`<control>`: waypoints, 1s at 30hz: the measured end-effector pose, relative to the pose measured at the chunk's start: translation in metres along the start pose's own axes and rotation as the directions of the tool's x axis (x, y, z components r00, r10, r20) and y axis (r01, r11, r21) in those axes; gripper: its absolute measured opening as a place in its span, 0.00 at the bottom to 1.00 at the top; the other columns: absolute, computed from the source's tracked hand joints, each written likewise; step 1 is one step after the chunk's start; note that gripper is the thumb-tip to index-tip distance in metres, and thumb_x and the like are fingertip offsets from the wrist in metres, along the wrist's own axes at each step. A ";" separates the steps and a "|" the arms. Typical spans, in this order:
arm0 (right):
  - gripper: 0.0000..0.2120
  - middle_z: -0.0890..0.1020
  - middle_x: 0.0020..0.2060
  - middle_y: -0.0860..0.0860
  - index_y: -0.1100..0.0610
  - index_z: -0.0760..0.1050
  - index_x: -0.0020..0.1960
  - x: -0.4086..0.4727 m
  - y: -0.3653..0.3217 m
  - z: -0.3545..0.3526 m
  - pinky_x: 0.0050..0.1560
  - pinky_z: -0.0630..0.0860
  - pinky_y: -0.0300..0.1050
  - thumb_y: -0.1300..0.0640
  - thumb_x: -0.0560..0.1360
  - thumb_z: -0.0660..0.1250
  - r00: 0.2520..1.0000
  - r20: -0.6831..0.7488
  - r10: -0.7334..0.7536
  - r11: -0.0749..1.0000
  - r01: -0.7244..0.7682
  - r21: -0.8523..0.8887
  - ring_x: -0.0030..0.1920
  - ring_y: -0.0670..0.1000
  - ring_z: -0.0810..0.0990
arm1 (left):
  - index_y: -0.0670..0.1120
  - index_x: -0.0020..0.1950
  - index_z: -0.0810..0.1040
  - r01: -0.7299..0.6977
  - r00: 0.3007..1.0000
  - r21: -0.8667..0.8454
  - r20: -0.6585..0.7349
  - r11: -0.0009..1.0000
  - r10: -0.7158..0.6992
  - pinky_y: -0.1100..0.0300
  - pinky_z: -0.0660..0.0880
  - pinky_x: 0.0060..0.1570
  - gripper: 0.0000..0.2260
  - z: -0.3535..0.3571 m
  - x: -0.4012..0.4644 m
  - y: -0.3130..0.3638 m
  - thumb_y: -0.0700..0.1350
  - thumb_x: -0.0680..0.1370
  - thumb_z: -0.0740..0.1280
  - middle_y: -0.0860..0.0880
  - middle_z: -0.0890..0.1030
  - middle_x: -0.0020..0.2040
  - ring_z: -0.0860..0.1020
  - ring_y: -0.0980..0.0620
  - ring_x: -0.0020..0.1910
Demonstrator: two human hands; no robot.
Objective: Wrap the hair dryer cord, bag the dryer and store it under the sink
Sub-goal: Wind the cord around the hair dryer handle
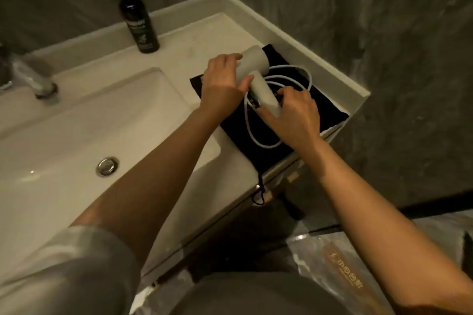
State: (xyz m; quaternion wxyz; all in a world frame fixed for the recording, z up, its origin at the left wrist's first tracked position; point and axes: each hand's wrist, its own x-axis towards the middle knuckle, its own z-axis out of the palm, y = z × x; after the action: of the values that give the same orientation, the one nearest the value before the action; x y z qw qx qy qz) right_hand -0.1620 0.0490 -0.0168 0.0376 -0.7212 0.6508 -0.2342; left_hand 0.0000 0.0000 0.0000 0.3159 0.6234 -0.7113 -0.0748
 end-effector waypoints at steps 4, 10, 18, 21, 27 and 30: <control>0.26 0.81 0.47 0.60 0.62 0.74 0.53 0.001 -0.002 0.008 0.55 0.64 0.53 0.38 0.71 0.64 0.999 -0.005 0.050 0.985 -0.050 -0.163 0.53 0.62 0.73 | 0.36 0.75 0.58 0.048 0.985 0.103 0.162 0.994 -0.064 0.50 0.61 0.66 0.36 0.006 0.016 -0.013 0.57 0.76 0.65 0.35 0.70 0.68 0.68 0.38 0.67; 0.23 0.82 0.44 0.61 0.62 0.73 0.52 0.001 -0.007 0.026 0.60 0.59 0.51 0.42 0.75 0.60 0.997 -0.057 0.055 0.975 -0.067 -0.213 0.50 0.61 0.76 | 0.39 0.72 0.60 0.177 0.924 0.220 0.298 0.959 -0.239 0.46 0.67 0.61 0.38 0.006 0.037 -0.034 0.67 0.74 0.60 0.36 0.73 0.66 0.72 0.36 0.64; 0.22 0.79 0.47 0.56 0.58 0.73 0.60 0.014 0.011 -0.003 0.50 0.59 0.41 0.42 0.75 0.63 0.993 -0.071 -0.092 0.992 0.098 0.083 0.51 0.56 0.74 | 0.47 0.58 0.76 0.408 0.788 -0.280 0.589 0.869 -0.180 0.59 0.78 0.43 0.24 -0.059 0.054 -0.026 0.63 0.71 0.68 0.48 0.81 0.52 0.82 0.51 0.45; 0.23 0.78 0.51 0.56 0.59 0.72 0.62 0.029 0.008 -0.024 0.48 0.64 0.42 0.44 0.74 0.66 0.981 -0.079 -0.178 0.960 0.191 0.205 0.54 0.55 0.72 | 0.46 0.57 0.76 0.585 0.699 -0.526 0.712 0.617 -0.056 0.60 0.81 0.38 0.24 -0.083 0.049 -0.025 0.58 0.66 0.72 0.45 0.83 0.51 0.84 0.53 0.41; 0.23 0.80 0.51 0.49 0.53 0.74 0.59 0.067 -0.003 -0.053 0.48 0.69 0.36 0.48 0.67 0.74 0.978 -0.138 -0.157 0.862 0.204 0.463 0.50 0.47 0.77 | 0.41 0.61 0.76 0.473 0.879 -0.754 0.441 0.457 -0.183 0.56 0.81 0.42 0.24 -0.093 0.036 -0.021 0.52 0.69 0.73 0.42 0.82 0.47 0.83 0.49 0.41; 0.23 0.79 0.43 0.48 0.53 0.72 0.58 0.075 -0.012 -0.063 0.40 0.76 0.40 0.52 0.67 0.76 0.995 -0.092 0.031 0.686 0.046 0.726 0.38 0.45 0.78 | 0.39 0.62 0.76 0.432 0.896 -0.824 0.347 0.366 -0.277 0.57 0.80 0.40 0.27 -0.105 0.028 -0.024 0.53 0.69 0.73 0.43 0.82 0.45 0.83 0.49 0.40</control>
State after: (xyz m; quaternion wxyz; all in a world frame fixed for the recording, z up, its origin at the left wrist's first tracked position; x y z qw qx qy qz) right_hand -0.1718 -0.0053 0.0653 0.2875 -0.6379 0.5028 -0.5076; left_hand 0.0760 -0.0010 0.0809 0.5150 0.4965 -0.4359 -0.5461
